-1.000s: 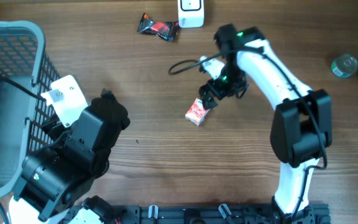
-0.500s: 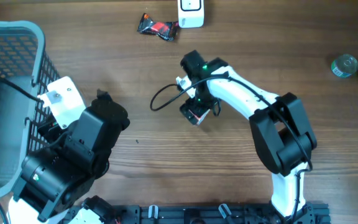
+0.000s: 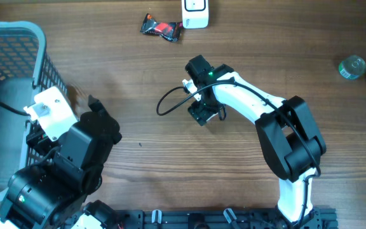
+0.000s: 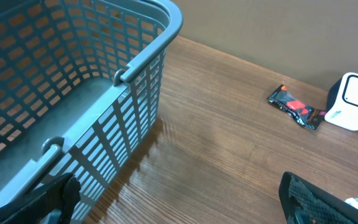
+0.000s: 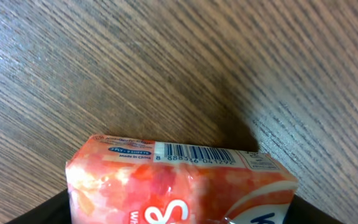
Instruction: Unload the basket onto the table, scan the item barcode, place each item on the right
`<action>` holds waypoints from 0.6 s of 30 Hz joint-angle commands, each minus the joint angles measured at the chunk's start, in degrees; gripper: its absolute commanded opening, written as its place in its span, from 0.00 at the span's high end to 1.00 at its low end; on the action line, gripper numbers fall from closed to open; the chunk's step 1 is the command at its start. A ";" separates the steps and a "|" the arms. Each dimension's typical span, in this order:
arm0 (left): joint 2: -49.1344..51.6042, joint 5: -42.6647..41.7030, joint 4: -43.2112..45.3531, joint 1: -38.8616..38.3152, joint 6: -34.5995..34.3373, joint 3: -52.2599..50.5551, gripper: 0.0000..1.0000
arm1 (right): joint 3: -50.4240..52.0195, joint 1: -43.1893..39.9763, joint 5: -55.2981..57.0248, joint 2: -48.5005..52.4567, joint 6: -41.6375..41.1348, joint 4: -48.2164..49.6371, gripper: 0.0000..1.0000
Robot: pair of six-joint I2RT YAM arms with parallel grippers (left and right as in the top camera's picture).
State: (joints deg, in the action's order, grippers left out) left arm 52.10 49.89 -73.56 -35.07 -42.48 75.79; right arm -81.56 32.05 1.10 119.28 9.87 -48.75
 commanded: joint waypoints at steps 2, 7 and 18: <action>-0.31 1.18 -0.02 0.37 0.44 -0.15 0.00 | 1.53 -0.46 3.58 0.72 -2.40 1.20 0.20; -0.31 1.18 -0.02 0.37 0.44 -0.15 0.00 | 1.18 -0.46 1.01 0.72 -2.29 1.20 0.21; -0.31 1.20 0.00 0.37 0.44 -0.15 0.00 | -3.39 -0.68 -1.33 0.70 0.52 5.77 0.32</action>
State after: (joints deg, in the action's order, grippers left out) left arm 52.12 49.89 -73.54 -35.07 -42.50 75.79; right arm -82.28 31.68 -0.16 119.26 9.26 -45.15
